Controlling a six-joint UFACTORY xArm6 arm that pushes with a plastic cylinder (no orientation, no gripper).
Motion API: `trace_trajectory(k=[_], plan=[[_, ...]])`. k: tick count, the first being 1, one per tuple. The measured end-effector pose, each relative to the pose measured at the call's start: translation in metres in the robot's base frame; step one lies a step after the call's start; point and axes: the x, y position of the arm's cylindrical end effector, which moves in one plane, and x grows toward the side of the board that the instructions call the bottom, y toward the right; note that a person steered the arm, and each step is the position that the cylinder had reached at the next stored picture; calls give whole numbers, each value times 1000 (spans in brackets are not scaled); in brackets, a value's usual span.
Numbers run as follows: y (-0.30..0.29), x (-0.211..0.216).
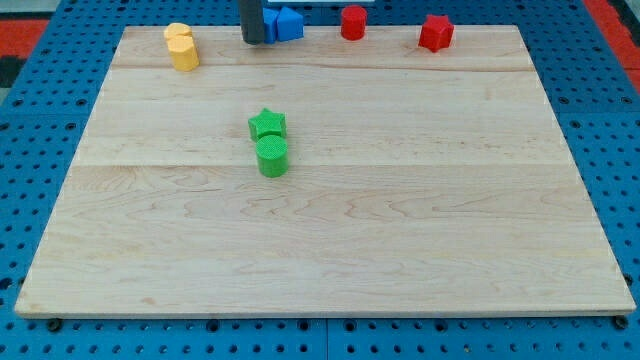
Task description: Push the red star to the top edge of the board
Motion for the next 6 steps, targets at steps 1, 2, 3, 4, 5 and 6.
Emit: trace_trajectory(k=[1, 2, 3, 4, 5, 6], plan=[[8, 2], [16, 0], [21, -7], [26, -9], [27, 13], [61, 30]])
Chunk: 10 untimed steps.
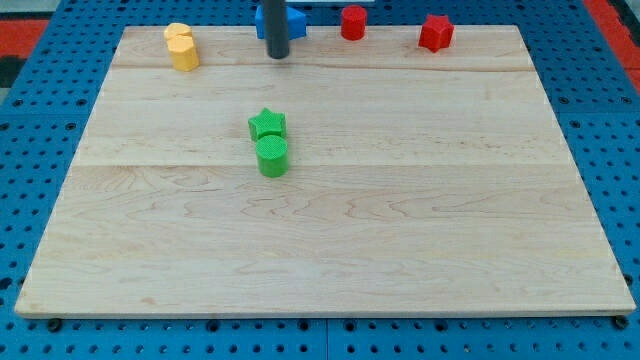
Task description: Push the red star to the top edge of the board
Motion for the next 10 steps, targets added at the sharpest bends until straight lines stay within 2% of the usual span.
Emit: trace_trajectory(k=[2, 3, 4, 5, 7, 10], plan=[[141, 23], [208, 3], [218, -15], [210, -12], [169, -12], [181, -40]])
